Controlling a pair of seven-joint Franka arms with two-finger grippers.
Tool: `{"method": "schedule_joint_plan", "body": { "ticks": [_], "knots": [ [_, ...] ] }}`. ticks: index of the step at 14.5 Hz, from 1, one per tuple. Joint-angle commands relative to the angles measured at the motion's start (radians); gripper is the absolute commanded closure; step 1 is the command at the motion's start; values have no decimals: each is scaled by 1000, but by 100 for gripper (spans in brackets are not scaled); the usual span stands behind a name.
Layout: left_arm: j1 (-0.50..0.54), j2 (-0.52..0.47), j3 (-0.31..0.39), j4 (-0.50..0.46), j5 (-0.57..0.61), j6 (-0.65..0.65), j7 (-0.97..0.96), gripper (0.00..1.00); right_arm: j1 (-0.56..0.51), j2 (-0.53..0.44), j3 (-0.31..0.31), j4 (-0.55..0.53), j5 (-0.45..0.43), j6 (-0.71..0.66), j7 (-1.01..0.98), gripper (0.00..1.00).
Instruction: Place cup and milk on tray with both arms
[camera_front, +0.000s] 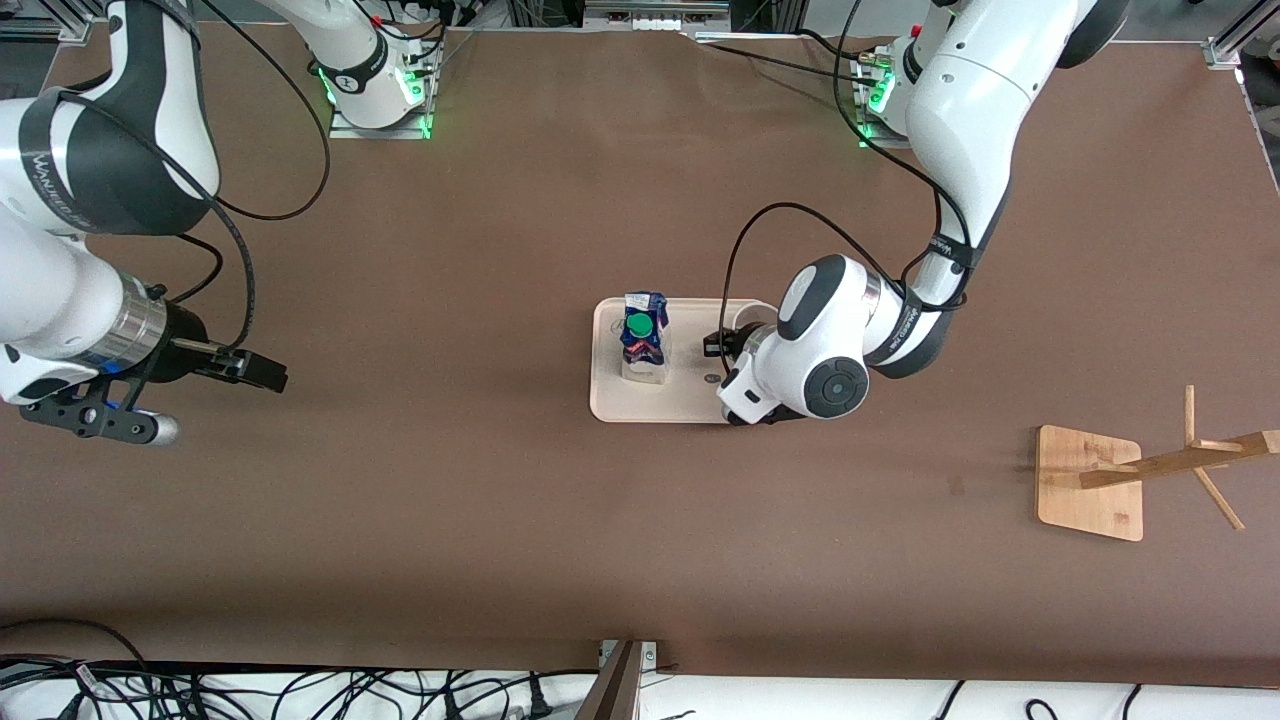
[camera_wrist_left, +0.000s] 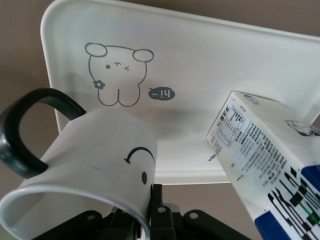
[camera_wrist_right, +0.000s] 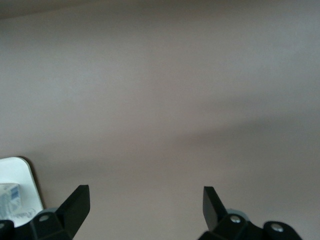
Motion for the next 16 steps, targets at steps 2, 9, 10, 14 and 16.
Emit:
{"method": "schedule_joint_plan", "body": {
  "ticks": [2,9,10,14,16],
  "knots": [
    [-2,40,4,38,-31,36,-30,100,-57,1,13,-27,-35,100,-92,0],
    [-2,57,10,40,-31,41,-31,100,-97,-100,21,-202,-34,147,-173,0],
    [-2,57,10,40,-31,41,-31,100,-97,-104,39,-208,-34,145,-175,0],
    [-3,59,10,40,-31,41,-31,55,-117,-102,64,-236,-42,157,-178,0],
    [-6,59,10,40,-29,41,-30,40,-167,-102,120,-235,-46,162,-197,0]
  ]
}}
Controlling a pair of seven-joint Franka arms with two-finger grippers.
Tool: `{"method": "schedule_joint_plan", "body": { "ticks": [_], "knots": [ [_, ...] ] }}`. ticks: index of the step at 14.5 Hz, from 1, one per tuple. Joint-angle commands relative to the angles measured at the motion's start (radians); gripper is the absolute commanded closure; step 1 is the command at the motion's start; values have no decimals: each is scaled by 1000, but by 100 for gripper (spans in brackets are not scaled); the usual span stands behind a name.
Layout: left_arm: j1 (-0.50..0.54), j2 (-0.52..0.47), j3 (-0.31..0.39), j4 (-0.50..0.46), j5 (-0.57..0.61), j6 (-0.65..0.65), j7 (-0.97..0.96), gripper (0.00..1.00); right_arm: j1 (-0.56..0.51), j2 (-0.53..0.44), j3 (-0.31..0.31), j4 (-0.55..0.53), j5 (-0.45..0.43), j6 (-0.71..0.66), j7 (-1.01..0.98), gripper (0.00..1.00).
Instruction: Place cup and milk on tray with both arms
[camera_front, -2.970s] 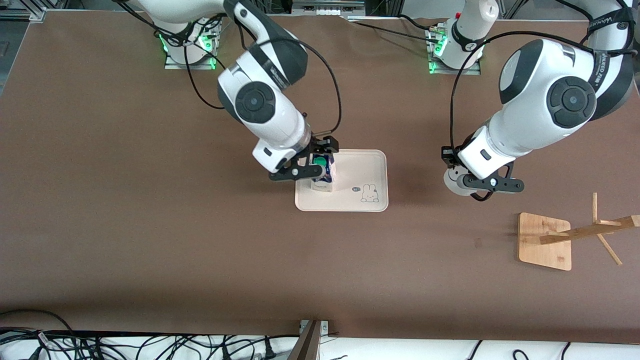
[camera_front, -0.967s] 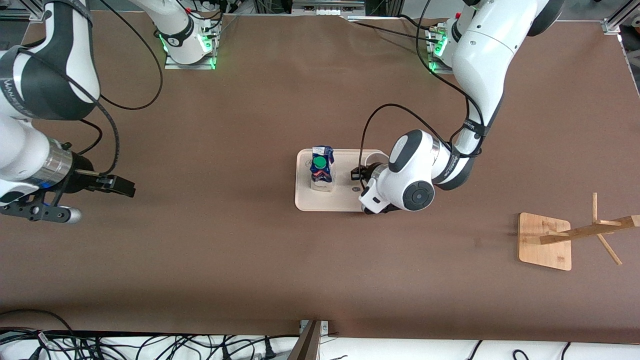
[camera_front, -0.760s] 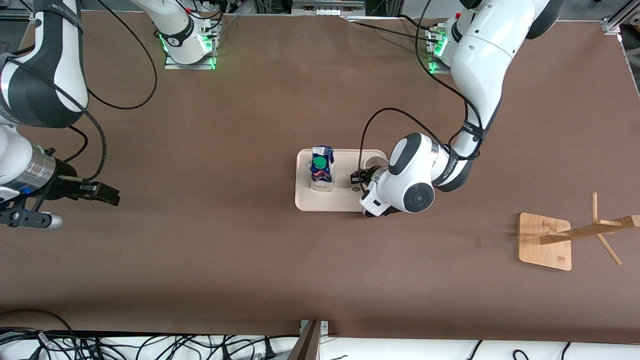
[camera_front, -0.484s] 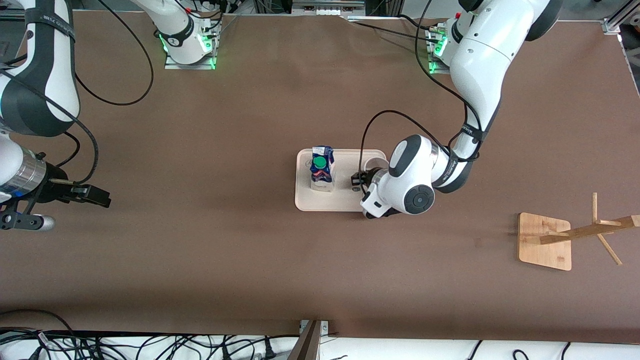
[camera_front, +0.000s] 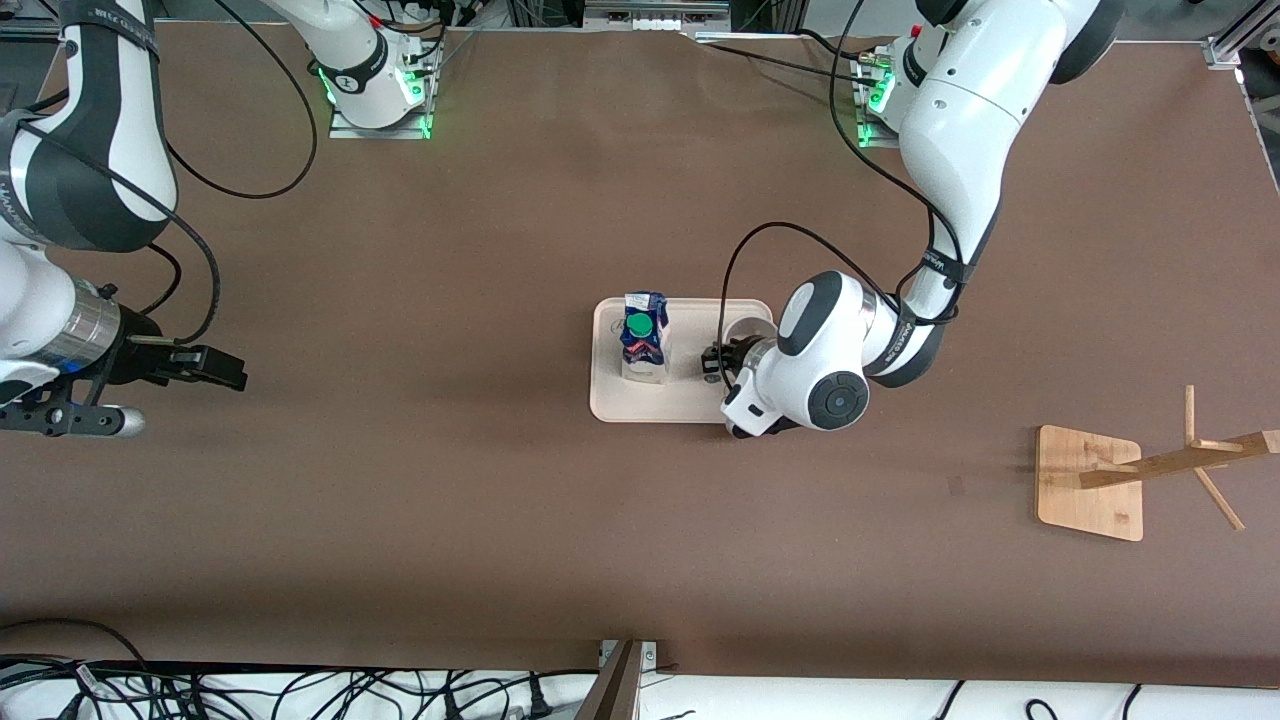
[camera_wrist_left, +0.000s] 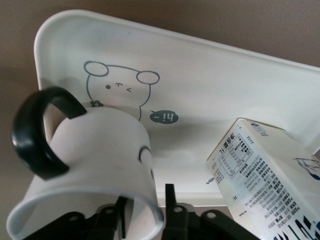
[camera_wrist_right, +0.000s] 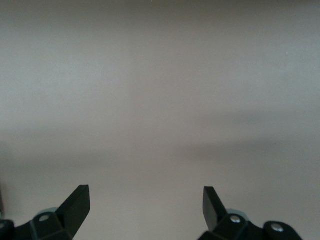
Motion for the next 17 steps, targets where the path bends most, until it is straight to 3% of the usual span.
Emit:
{"method": "schedule_joint_plan", "body": {
  "ticks": [1,2,5,8,11,14,17],
  "knots": [
    [-10,14,3,29,-14,-8,-3,17,-112,-32,116,-38,-20,24,-29,0],
    [-10,6,5,29,-7,-8,15,0,-141,-33,139,-38,-21,25,-26,0],
    [10,-25,5,30,-6,-18,12,0,-152,-58,134,-27,-21,9,-21,0],
    [26,-86,6,29,25,-24,9,0,-157,-49,73,-3,-19,-22,-24,0],
    [87,-158,8,24,69,-24,13,0,-167,-44,75,-4,-17,-15,-21,0],
    [134,-227,6,24,187,-24,15,0,-169,-47,81,-19,-19,8,-18,0],
    [207,-327,5,16,203,-40,18,0,-166,-56,84,-36,-25,19,-20,0]
  ]
}}
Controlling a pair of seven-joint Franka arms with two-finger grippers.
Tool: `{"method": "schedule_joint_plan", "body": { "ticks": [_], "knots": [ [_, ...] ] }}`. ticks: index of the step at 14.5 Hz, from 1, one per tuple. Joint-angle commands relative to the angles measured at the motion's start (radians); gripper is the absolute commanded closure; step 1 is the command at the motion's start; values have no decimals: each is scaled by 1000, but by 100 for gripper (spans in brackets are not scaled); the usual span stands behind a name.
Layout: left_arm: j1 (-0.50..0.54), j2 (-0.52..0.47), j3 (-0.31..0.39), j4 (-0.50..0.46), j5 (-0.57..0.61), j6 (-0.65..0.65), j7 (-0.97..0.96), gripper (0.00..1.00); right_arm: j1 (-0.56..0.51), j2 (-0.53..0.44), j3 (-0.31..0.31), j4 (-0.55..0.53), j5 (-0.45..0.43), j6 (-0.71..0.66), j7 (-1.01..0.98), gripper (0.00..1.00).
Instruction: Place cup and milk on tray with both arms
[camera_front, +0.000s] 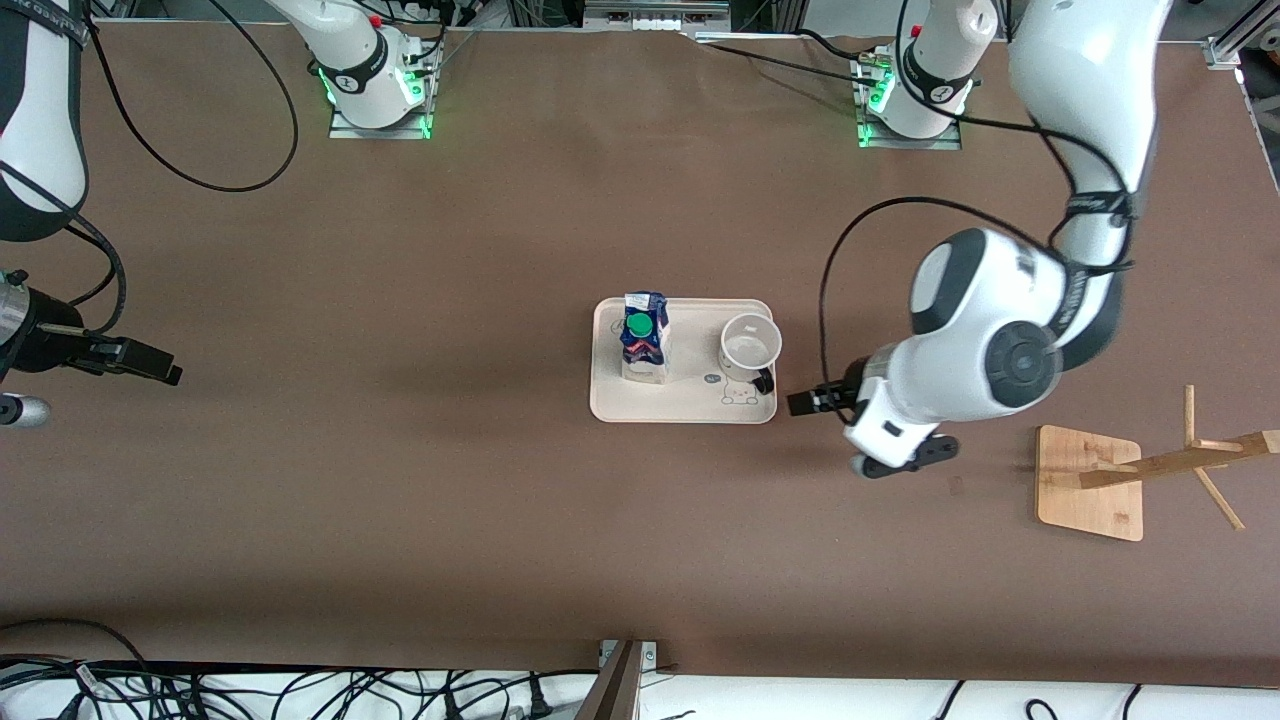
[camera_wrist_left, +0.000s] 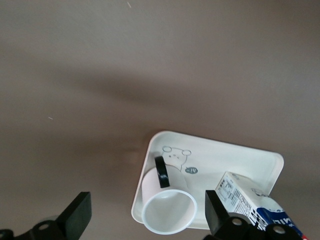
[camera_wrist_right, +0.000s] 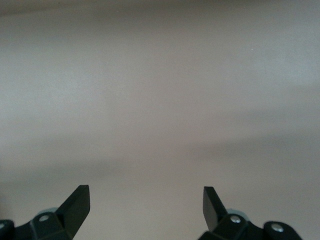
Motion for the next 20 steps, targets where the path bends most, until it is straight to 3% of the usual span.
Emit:
{"method": "schedule_joint_plan", "body": {
  "ticks": [1,3,7,10,13,17,20],
  "knots": [
    [50,-114,-4,-31,27,-49,29,0,-1,-20,22,-29,-33,15,-6,0],
    [78,-185,-2,-33,59,-122,115,0,-1,-31,72,-26,-109,15,-12,0],
    [126,-314,2,-54,82,-240,227,0,-3,-83,100,-19,-116,0,-23,0],
    [110,-429,51,-158,188,-230,356,0,-4,-135,102,-19,-108,-15,-25,0],
    [61,-567,154,-322,193,-160,437,0,-6,-137,102,-16,-113,-83,-25,0],
    [72,-587,160,-320,193,-155,462,0,-1,-106,102,78,-114,-239,-25,0],
    [75,-586,162,-301,193,-150,465,0,-6,-103,94,105,-111,-276,-25,0]
  ]
}}
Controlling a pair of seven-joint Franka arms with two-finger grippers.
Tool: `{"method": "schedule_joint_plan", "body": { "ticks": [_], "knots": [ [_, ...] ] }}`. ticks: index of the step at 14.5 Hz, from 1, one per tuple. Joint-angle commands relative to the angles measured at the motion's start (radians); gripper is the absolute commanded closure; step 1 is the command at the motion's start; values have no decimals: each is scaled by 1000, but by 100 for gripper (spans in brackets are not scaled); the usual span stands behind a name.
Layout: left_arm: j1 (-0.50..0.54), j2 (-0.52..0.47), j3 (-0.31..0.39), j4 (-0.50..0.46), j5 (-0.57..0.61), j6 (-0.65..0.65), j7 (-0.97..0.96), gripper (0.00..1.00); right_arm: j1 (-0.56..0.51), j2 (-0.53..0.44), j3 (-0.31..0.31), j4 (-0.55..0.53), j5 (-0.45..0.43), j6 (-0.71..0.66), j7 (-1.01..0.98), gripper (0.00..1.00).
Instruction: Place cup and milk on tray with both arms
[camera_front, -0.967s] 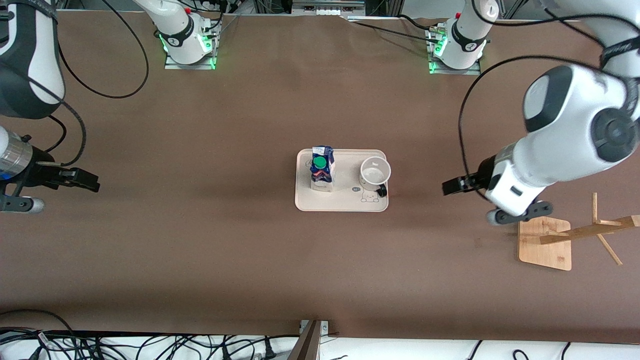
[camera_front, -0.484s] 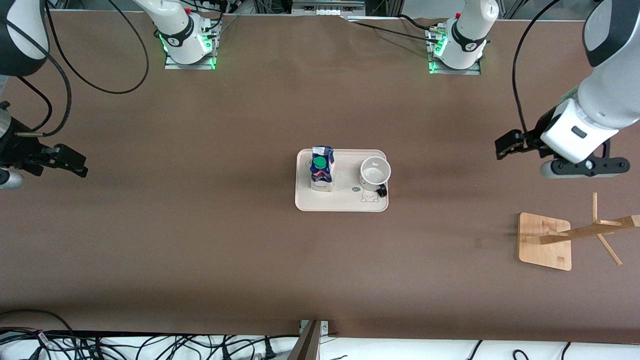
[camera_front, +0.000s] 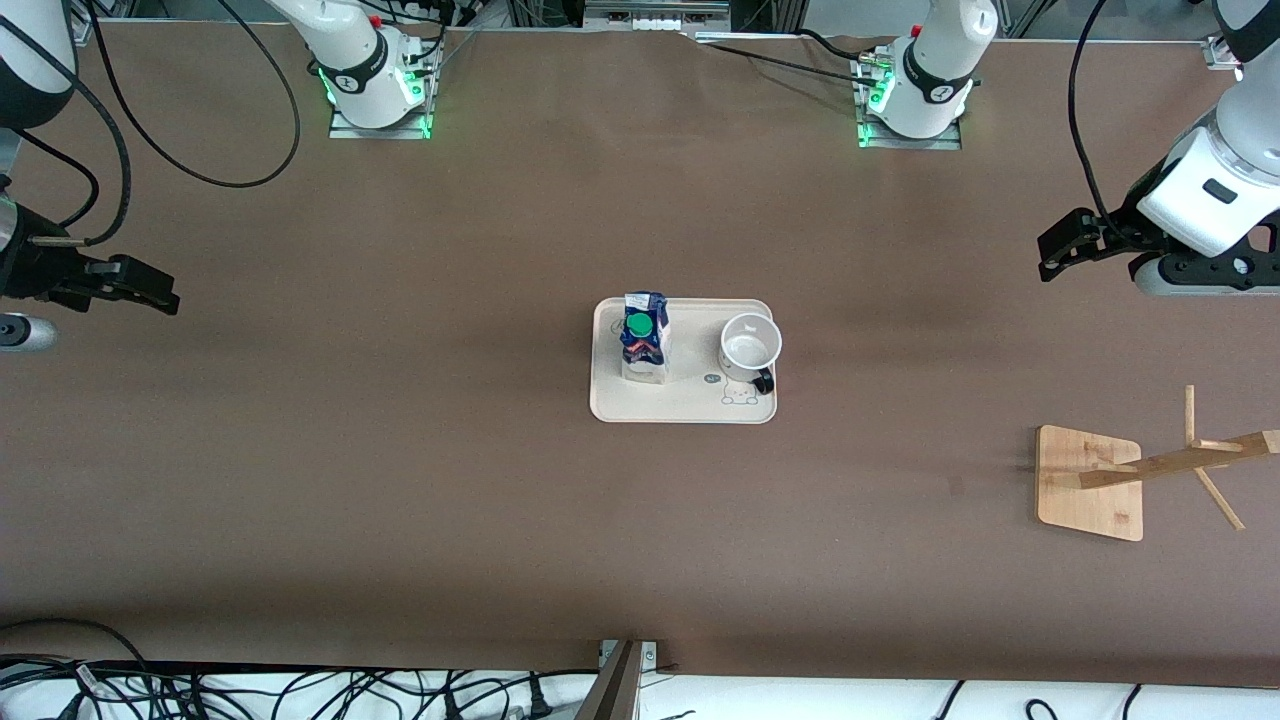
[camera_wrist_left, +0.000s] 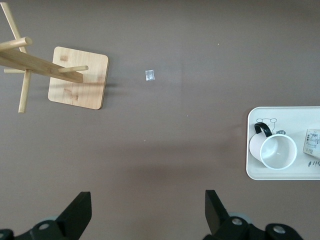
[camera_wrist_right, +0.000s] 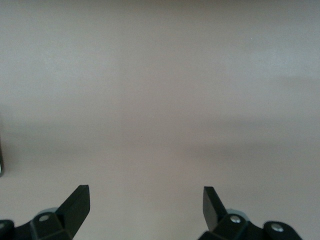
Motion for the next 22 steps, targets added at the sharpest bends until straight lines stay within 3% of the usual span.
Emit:
{"method": "schedule_joint_plan", "body": {
  "ticks": [1,11,16,22],
  "knots": [
    [-3,-14,9,-2,21,20,23,0,-11,15,2,49,-14,-55,-14,0],
    [20,35,-5,61,12,17,5,0,-21,-45,3,-29,-20,-40,-8,0],
    [21,36,-5,63,6,17,5,0,-21,-110,3,-130,-22,16,-6,0],
    [20,36,-5,61,4,18,5,0,-23,-98,3,-112,-22,6,-11,0]
  ]
}}
